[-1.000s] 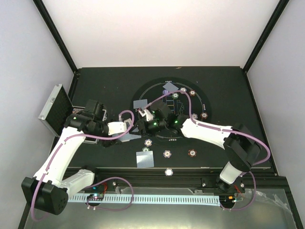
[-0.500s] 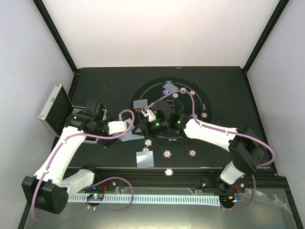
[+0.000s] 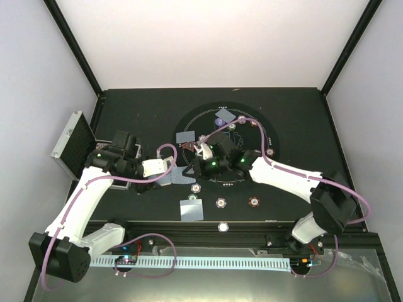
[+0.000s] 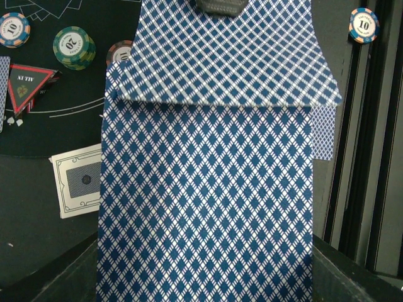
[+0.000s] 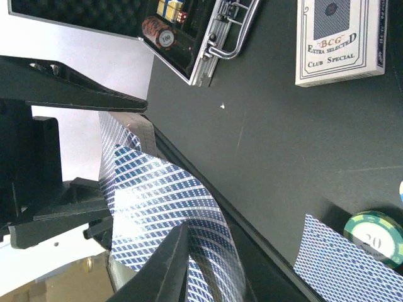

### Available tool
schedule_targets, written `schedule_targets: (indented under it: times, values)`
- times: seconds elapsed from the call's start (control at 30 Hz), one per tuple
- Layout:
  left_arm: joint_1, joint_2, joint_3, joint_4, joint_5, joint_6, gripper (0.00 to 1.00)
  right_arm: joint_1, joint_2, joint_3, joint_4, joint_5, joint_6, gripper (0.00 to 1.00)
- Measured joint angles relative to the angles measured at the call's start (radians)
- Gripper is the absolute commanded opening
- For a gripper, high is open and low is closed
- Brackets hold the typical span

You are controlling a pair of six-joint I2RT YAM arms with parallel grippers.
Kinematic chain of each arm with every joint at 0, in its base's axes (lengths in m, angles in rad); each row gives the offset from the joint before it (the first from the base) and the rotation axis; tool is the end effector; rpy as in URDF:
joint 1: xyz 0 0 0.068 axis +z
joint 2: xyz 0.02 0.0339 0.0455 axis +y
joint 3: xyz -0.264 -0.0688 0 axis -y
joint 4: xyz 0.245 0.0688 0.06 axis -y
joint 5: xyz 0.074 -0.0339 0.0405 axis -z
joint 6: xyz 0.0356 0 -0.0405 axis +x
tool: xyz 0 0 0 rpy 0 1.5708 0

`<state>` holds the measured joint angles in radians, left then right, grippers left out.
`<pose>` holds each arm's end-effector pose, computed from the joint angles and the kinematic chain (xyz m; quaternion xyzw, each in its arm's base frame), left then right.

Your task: Distribute texas hold em gaming equipment

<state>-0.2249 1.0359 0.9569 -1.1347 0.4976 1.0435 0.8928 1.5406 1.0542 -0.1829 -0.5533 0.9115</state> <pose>0.1631 -0.0547 0.2825 0.6004 0.7424 -0.1538 0.2544 0.1977 0.2753 0.2512 -0.1109 0.8670 0.4812 0.0669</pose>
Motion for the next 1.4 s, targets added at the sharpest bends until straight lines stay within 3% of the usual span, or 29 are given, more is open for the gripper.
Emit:
schedule_targets:
  times: [0.23, 0.37, 0.47, 0.7, 1.07, 1.4]
  values:
    - [0.000, 0.000, 0.000, 0.004, 0.000, -0.001, 0.02, -0.031, -0.042, -0.029, -0.029, 0.005, -0.012, 0.15]
    - [0.000, 0.000, 0.000, 0.008, 0.000, -0.001, 0.02, -0.060, -0.088, -0.063, -0.047, 0.005, -0.021, 0.05]
    - [0.000, 0.000, 0.000, 0.008, 0.000, -0.001, 0.02, -0.095, -0.130, -0.093, -0.061, 0.001, -0.036, 0.02]
    - [0.000, 0.000, 0.000, 0.008, 0.000, 0.000, 0.01, -0.309, -0.217, -0.220, -0.107, -0.028, -0.104, 0.01]
    - [0.000, -0.001, 0.000, 0.007, 0.000, 0.000, 0.01, -0.530, -0.180, -0.289, -0.217, -0.005, -0.279, 0.01]
    - [0.000, -0.002, 0.000, 0.006, 0.000, 0.000, 0.02, -0.563, -0.034, -0.285, -0.193, -0.024, -0.297, 0.01]
